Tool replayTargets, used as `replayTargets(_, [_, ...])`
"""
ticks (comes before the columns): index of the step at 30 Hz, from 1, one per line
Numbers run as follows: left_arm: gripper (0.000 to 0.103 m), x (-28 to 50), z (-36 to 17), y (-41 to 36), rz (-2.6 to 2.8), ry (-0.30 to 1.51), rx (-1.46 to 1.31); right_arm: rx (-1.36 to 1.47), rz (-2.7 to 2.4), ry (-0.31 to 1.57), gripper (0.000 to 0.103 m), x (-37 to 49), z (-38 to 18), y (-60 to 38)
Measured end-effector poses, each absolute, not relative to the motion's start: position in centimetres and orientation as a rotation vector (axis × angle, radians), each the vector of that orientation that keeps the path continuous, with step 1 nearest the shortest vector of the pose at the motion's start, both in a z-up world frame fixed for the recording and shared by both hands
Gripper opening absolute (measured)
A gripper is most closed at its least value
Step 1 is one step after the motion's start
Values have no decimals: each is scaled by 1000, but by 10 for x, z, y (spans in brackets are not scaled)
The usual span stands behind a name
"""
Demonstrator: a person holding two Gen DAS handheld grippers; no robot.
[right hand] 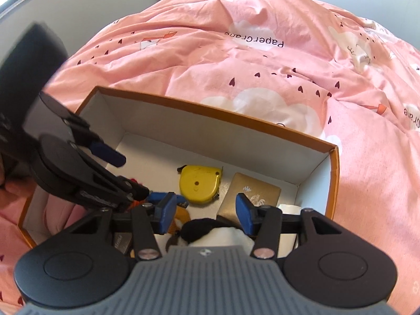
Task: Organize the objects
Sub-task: 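Open the left tool releasing the crochet ball while the right tool releases the tape measure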
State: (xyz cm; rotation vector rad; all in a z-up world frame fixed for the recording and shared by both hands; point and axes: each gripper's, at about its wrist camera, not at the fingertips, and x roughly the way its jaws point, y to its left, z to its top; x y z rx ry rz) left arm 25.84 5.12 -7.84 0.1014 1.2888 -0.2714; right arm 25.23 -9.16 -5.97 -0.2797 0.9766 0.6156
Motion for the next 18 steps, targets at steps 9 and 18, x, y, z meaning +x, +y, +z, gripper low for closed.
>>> replayTargets(9, [63, 199, -17, 45, -229, 1003, 69, -201, 578, 952, 54, 224, -47, -102])
replayTargets(18, [79, 132, 41, 33, -82, 766, 122, -117, 526, 812, 65, 174, 7, -122])
